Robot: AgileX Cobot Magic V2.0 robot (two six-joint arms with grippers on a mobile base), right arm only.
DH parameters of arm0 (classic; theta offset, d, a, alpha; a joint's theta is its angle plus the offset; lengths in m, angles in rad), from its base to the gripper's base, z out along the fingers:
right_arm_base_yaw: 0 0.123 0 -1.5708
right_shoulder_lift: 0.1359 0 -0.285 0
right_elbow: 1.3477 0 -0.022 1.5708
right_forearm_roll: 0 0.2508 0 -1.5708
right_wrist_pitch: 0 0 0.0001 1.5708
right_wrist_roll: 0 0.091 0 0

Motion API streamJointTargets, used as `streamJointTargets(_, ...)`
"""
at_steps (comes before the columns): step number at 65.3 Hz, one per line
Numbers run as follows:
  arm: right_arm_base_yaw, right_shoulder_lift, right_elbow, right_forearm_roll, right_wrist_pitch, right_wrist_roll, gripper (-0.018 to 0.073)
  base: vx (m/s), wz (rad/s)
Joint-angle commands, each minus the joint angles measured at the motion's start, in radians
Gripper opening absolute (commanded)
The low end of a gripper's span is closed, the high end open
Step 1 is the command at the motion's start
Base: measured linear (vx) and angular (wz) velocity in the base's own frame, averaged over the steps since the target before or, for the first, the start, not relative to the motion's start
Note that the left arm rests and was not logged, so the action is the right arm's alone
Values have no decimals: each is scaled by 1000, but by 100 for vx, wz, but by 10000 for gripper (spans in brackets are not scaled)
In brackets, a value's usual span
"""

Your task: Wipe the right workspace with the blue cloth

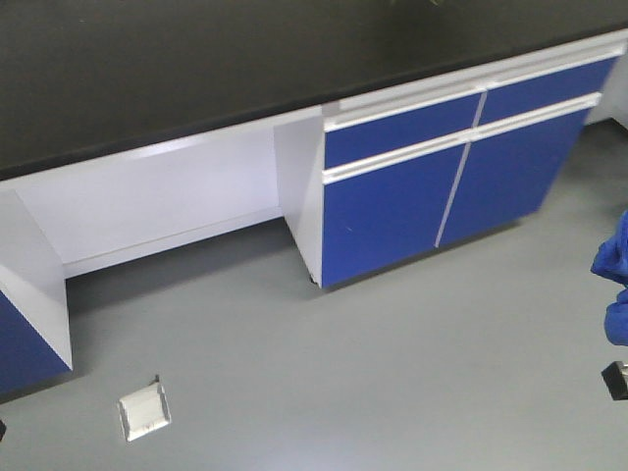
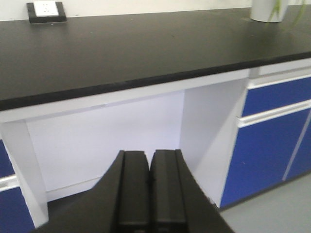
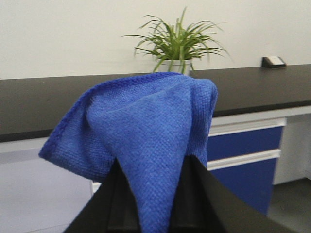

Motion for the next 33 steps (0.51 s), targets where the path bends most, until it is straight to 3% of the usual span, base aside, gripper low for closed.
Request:
streamJointTargets(1, -4, 7, -29, -3, -86, -13, 0, 41, 32)
streamJointTargets(33, -4, 7, -29, -3, -86, -13, 0, 42, 42)
